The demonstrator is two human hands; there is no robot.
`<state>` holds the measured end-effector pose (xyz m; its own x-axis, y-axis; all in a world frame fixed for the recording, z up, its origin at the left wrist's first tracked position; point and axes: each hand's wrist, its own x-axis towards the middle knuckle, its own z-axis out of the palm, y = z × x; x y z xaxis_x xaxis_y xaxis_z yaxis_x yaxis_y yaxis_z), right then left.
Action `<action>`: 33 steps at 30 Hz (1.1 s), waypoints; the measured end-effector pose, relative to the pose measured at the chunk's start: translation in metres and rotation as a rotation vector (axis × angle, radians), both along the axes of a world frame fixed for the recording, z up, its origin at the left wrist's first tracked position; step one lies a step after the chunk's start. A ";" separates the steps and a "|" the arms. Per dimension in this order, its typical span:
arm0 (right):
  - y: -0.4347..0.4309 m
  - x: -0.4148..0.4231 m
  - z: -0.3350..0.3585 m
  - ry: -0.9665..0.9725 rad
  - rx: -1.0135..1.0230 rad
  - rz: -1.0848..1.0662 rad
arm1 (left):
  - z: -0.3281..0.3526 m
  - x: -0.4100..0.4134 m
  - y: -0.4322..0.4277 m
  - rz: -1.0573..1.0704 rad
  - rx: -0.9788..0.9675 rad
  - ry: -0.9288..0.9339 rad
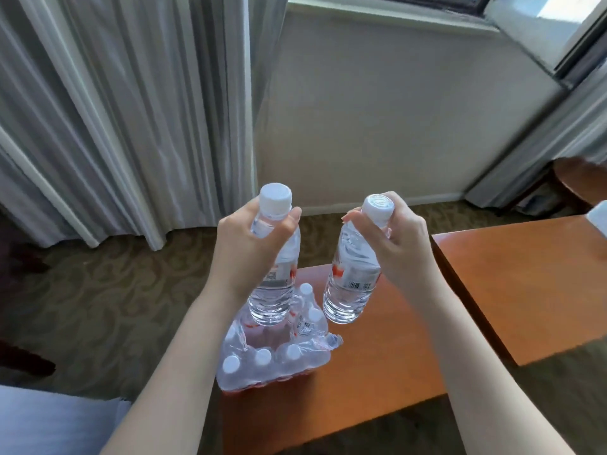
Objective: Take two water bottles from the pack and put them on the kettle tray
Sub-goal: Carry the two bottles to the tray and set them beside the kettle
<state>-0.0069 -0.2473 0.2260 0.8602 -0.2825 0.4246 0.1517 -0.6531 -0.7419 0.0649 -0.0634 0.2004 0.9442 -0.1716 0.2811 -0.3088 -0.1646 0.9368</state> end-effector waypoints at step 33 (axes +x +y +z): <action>-0.458 -0.511 0.106 -0.226 0.012 -0.970 | 0.104 -0.372 -0.596 -1.079 -0.105 -0.214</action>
